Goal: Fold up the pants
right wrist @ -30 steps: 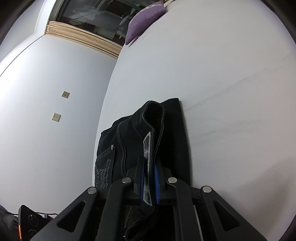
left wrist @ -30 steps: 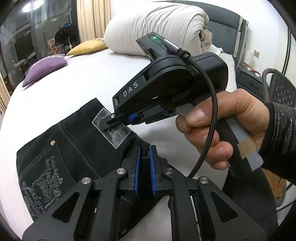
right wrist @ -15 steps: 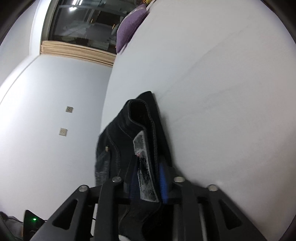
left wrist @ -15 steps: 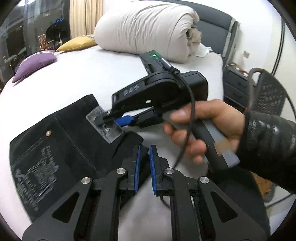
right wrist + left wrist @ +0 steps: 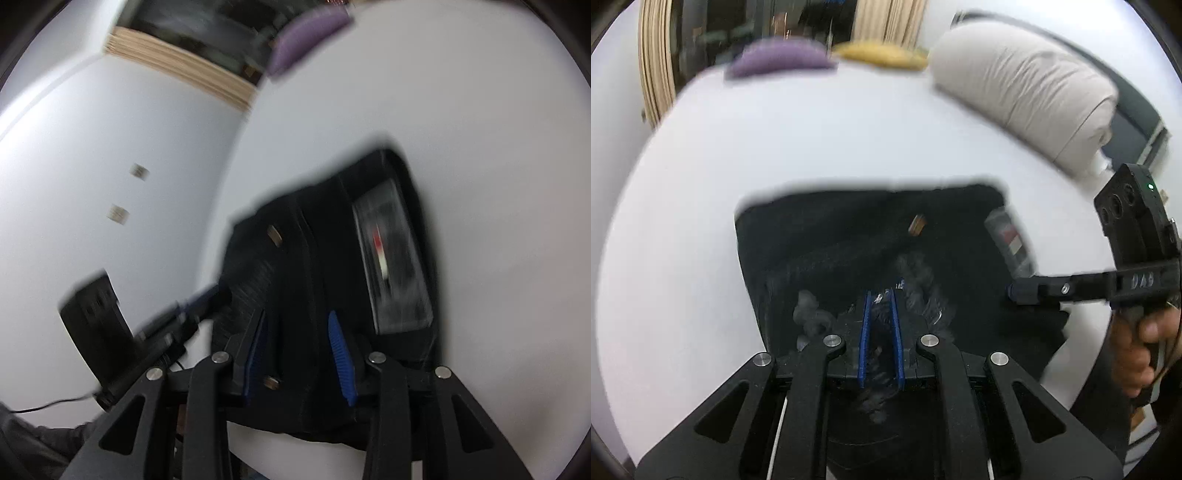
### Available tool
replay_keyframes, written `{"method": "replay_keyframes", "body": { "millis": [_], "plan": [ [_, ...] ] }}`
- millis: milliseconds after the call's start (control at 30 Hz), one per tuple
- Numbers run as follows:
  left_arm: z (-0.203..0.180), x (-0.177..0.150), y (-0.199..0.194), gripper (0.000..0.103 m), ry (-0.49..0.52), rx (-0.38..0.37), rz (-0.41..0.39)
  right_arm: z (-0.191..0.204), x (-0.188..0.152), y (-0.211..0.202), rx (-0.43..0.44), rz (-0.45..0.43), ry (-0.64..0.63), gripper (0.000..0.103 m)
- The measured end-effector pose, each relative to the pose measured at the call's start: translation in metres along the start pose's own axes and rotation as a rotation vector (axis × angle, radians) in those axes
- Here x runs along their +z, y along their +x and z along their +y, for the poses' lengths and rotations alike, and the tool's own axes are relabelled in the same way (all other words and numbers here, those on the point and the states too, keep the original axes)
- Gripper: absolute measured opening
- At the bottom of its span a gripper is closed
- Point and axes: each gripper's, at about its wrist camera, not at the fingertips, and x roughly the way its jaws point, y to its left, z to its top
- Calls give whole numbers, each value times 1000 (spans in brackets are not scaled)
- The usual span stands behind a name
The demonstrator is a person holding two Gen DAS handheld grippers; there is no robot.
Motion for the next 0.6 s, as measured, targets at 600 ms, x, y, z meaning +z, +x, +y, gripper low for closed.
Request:
{"method": "replay_keyframes", "body": {
  "millis": [600],
  "plan": [
    [34,32,-14,10,-21,132,-101,-17,-35,-3,-38,-108,116,0]
  ]
}}
